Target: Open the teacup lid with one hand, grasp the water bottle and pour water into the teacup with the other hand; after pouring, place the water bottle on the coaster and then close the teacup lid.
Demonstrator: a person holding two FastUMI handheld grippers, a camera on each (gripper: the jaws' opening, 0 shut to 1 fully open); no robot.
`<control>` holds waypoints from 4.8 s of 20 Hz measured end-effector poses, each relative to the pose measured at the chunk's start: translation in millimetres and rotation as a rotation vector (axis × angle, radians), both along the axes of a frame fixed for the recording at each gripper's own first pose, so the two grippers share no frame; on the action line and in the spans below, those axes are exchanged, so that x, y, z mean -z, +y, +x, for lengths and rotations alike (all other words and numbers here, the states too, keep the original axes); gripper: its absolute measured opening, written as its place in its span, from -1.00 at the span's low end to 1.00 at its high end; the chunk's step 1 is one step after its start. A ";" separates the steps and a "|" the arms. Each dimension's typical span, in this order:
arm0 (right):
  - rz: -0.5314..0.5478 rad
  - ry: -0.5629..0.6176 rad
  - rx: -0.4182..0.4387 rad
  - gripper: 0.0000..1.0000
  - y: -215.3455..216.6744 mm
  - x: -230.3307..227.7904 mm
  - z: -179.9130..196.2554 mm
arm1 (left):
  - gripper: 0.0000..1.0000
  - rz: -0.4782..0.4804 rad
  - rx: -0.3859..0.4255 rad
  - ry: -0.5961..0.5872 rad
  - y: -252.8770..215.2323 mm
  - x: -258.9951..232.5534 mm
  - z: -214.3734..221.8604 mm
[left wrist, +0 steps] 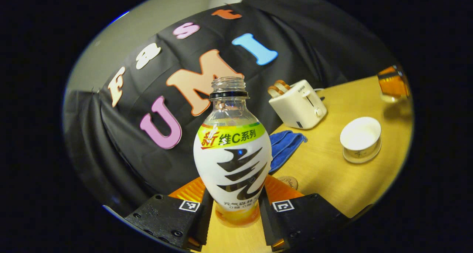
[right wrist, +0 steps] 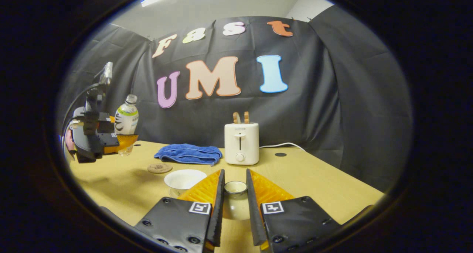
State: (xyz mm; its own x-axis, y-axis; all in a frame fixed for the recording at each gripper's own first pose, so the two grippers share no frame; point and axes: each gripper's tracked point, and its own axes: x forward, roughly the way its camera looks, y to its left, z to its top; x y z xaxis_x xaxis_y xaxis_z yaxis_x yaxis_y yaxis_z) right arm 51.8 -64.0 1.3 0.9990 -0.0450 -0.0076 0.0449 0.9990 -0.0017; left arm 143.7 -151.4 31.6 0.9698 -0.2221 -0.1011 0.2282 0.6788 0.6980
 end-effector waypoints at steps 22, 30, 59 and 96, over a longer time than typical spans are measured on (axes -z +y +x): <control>0.000 -0.002 0.019 -0.29 -7.7 -0.2 0.3 | 0.14 0.907 0.211 -0.118 -62.4 36.0 22.5; 0.000 -0.001 0.019 -0.29 -7.6 0.1 0.6 | 0.10 1.049 0.257 -0.125 -68.2 42.9 29.3; 0.000 0.001 0.010 -0.29 -6.7 0.3 1.2 | 0.09 1.358 0.264 -0.269 -83.8 -15.5 36.3; -0.001 0.000 0.006 -0.29 -8.1 -0.5 1.5 | 0.05 -0.815 0.036 0.174 -40.8 31.4 64.5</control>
State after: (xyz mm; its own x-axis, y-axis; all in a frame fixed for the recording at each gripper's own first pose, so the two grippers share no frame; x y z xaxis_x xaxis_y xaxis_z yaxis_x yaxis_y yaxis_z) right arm 53.2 -72.1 1.8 0.9987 -0.0511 -0.0079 0.0511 0.9987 -0.0030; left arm 208.1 -192.2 0.2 0.9462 -0.3207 -0.0430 0.3182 0.9464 -0.0558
